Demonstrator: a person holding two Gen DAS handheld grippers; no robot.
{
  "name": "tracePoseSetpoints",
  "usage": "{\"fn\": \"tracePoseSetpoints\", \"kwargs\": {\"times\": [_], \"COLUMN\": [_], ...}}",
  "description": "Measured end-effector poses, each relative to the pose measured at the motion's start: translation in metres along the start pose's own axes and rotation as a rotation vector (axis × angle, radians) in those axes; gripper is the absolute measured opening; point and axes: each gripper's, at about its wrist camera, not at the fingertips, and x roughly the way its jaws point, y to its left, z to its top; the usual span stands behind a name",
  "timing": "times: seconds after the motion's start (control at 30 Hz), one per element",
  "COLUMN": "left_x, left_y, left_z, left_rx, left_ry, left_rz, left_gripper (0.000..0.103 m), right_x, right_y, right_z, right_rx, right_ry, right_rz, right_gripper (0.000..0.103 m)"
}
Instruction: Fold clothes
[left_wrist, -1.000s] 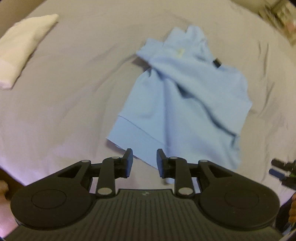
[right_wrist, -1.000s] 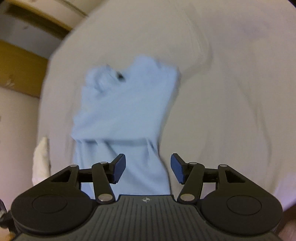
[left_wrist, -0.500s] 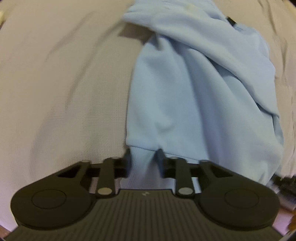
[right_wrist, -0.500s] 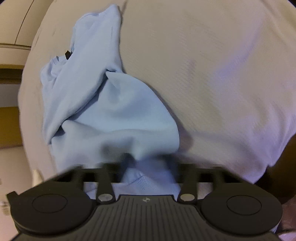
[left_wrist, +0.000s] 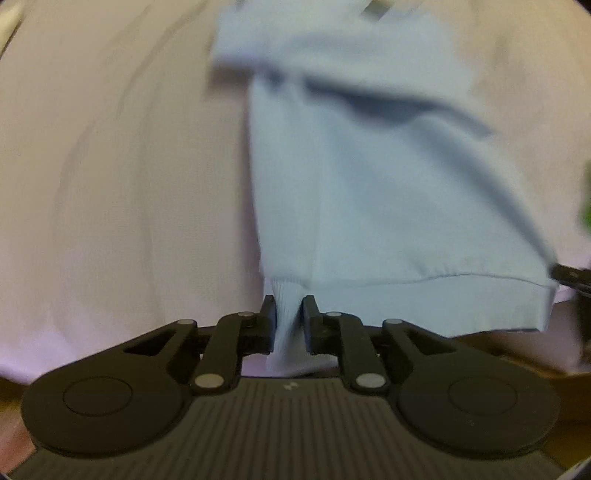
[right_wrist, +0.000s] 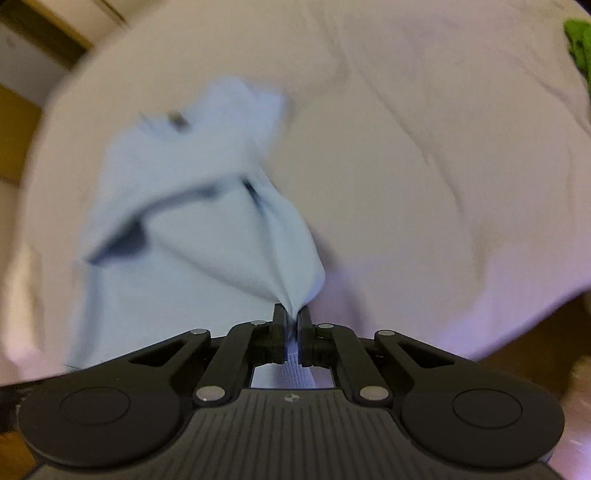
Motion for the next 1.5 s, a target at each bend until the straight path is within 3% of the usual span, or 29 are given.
{"fn": "tracePoseSetpoints", "kwargs": {"times": [0.03,0.1,0.13,0.17,0.23,0.33,0.43,0.53,0.7,1.0,1.13,1.2,1.23,1.27,1.4,1.5], "left_x": [0.001,0.002,-0.007,-0.017,-0.030,-0.043,-0.044,-0.039,-0.029,-0.005,-0.009,-0.010,-0.011,-0.014,-0.030,-0.040], "left_y": [0.003,0.008,0.011,0.013,0.013,0.015,0.015,0.015,0.028,0.048,0.051,0.050,0.049,0.047,0.030,-0.001], "left_z": [-0.004,-0.012,-0.013,-0.013,-0.004,0.021,0.054,0.084,0.117,0.139,0.146,0.147,0.148,0.148,0.152,0.163], "left_rx": [-0.026,-0.076,-0.093,-0.109,-0.131,-0.178,-0.209,-0.240,-0.264,-0.312,-0.301,-0.296,-0.292,-0.288,-0.236,-0.138], "left_ry": [0.016,0.040,0.009,-0.021,-0.090,-0.180,-0.233,-0.263,-0.255,-0.237,-0.234,-0.225,-0.224,-0.222,-0.255,-0.273], "left_rz": [0.020,0.058,0.067,0.076,0.091,0.031,-0.029,-0.087,-0.122,-0.211,-0.217,-0.208,-0.203,-0.198,-0.194,-0.172], "left_gripper": [0.011,0.012,0.013,0.015,0.016,0.017,0.019,0.032,0.033,0.033,0.033,0.033,0.033,0.033,0.032,0.032], "right_x": [0.016,0.025,0.021,0.013,0.005,0.007,0.015,0.033,0.063,0.110,0.144,0.160,0.161,0.155,0.092,0.041], "right_y": [-0.007,-0.013,-0.014,-0.013,-0.005,0.016,0.041,0.067,0.117,0.215,0.248,0.258,0.260,0.259,0.202,0.129], "right_z": [-0.003,-0.005,-0.002,0.003,0.015,0.033,0.039,0.043,0.038,0.015,0.007,0.005,0.009,0.019,0.092,0.132], "right_rx": [-0.008,-0.048,-0.083,-0.128,-0.238,-0.398,-0.488,-0.547,-0.629,-1.004,-1.220,-1.307,-1.304,-1.251,-0.636,-0.230], "right_ry": [0.061,0.098,0.078,0.034,-0.052,-0.130,-0.151,-0.178,-0.249,-0.441,-0.495,-0.513,-0.513,-0.505,-0.530,-0.656], "right_rz": [-0.045,-0.105,-0.111,-0.110,-0.111,-0.119,-0.082,-0.046,-0.041,-0.063,-0.154,-0.199,-0.166,-0.099,0.234,0.280], "right_gripper": [0.018,0.021,0.025,0.037,0.042,0.042,0.042,0.050,0.051,0.047,0.050,0.038,0.015,0.002,0.001,0.001]}}
